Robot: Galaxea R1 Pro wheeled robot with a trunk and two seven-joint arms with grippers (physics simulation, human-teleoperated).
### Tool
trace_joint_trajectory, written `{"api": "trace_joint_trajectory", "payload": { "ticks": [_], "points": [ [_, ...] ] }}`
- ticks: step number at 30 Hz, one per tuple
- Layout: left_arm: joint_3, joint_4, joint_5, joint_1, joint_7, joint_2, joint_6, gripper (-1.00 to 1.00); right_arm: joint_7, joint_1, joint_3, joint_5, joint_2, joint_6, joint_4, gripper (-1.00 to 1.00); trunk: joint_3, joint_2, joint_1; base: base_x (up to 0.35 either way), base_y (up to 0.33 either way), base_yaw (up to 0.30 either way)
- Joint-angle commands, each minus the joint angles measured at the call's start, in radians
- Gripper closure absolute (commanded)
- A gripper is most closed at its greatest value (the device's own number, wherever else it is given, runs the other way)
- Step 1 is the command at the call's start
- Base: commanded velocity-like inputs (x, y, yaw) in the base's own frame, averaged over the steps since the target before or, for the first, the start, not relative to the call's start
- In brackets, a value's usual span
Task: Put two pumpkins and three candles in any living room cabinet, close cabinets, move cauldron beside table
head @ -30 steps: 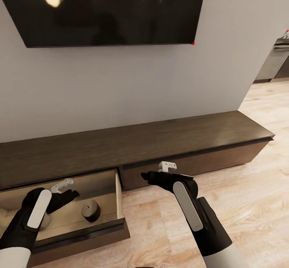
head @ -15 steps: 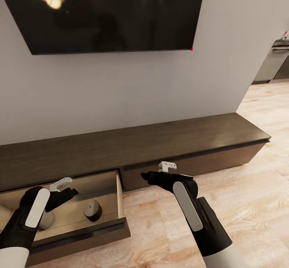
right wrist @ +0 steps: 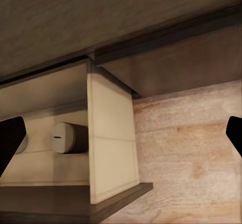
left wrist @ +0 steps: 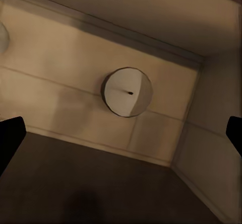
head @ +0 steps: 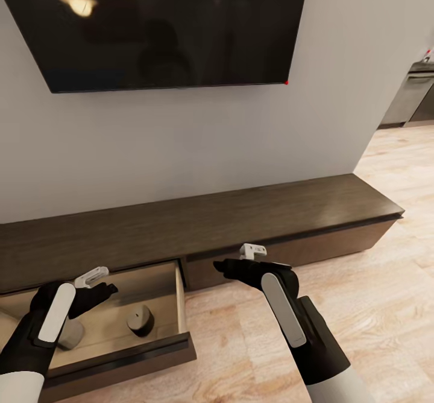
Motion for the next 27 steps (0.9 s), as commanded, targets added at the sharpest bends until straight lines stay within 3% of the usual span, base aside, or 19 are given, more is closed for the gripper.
{"api": "trace_joint_trajectory", "payload": {
  "ticks": [1,6,11,17,27],
  "points": [
    [0.0,-0.001,0.01,0.0,0.009,-0.001,0.003,-1.0,-0.011,-0.001,0.0,-0.01,0.0,0.004,-0.002,-1.0,0.002,0.007,-0.004,0.0,0.0,0.0],
    [-0.003,-0.001,0.007,0.0,0.014,0.002,0.006,-1.0,-0.012,-0.001,-0.001,-0.011,0.0,0.014,-0.003,-1.0,0.018,0.042,-0.023,0.0,0.0,0.0],
    [-0.005,-0.002,0.007,0.0,0.024,-0.002,0.007,-1.0,-0.017,-0.001,-0.001,-0.01,0.004,0.071,-0.002,-1.0,0.032,0.077,-0.042,0.0,0.0,0.018],
    [-0.007,-0.001,0.008,0.0,0.025,-0.005,0.008,-1.0,-0.018,0.0,-0.002,-0.01,0.008,0.134,0.001,-1.0,0.05,0.119,-0.065,0.0,0.0,0.208],
    [-0.006,-0.002,0.008,0.0,0.025,-0.005,0.008,-1.0,-0.015,-0.001,-0.004,-0.012,0.001,0.145,0.0,-1.0,0.081,0.189,-0.104,0.0,0.0,0.087]
  ]
}}
